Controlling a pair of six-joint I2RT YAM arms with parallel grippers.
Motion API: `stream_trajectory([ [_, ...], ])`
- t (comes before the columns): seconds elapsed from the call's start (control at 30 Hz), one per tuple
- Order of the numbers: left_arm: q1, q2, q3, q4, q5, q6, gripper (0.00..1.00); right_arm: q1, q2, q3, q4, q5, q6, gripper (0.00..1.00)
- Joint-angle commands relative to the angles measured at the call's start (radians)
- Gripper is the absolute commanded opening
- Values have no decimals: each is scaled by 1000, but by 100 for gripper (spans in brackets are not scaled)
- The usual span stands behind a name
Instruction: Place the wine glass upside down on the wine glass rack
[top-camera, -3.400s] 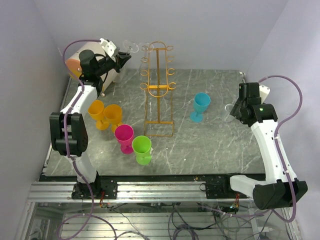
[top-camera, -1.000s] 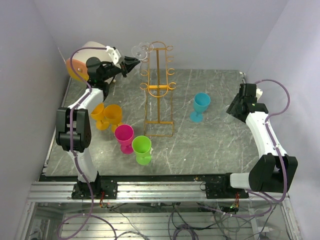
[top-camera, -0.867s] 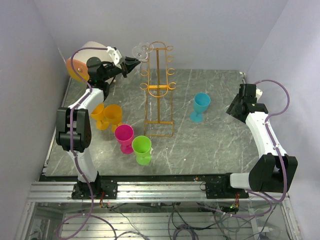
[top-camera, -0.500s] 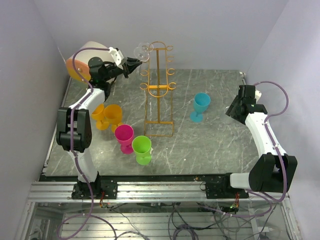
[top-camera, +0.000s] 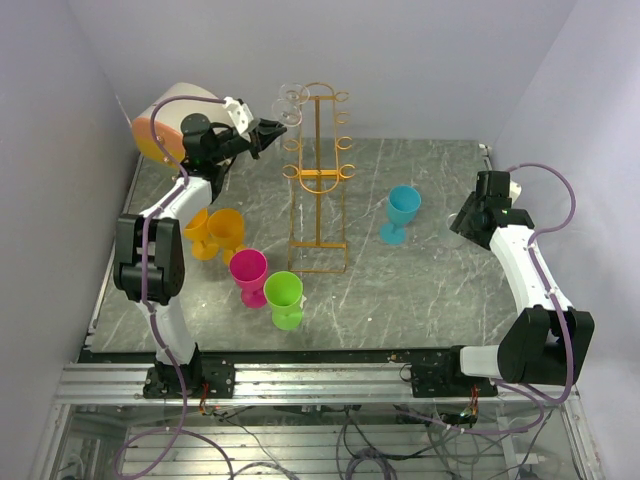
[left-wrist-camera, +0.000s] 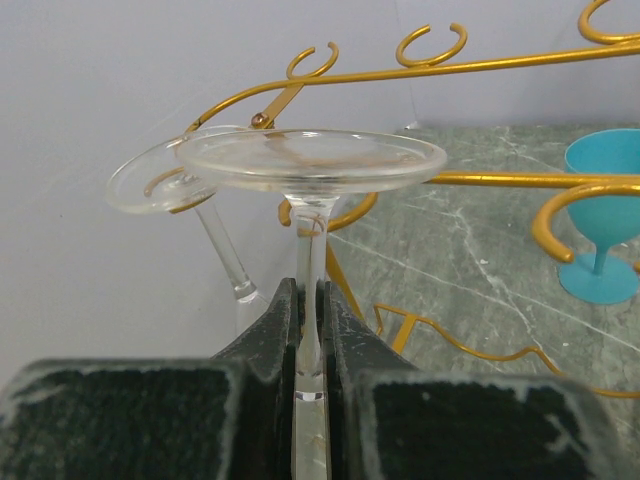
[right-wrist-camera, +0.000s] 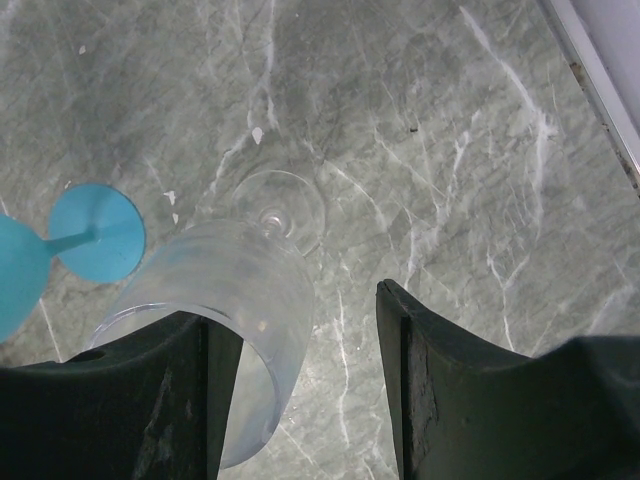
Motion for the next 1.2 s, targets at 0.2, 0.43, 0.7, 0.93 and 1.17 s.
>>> stream_trajectory([
  [0.2,-12,55,70,14,-51,14,7,-7,3,-17,16,-14,-14,54],
  [0.43,-12,70,93,20,-46,0,7,-7,12,-14,17,-14,-13,54],
  [0.7,-25,59,63,1,-21,17,7,-7,6,-27,20,-19,-12,54],
  [0.93,-29,50,36,-15,-20,31,18,-7,3,-32,27,-21,-13,54],
  [1.17,-29,45,19,-28,-26,49,31,-8,11,-37,31,-18,-15,54],
])
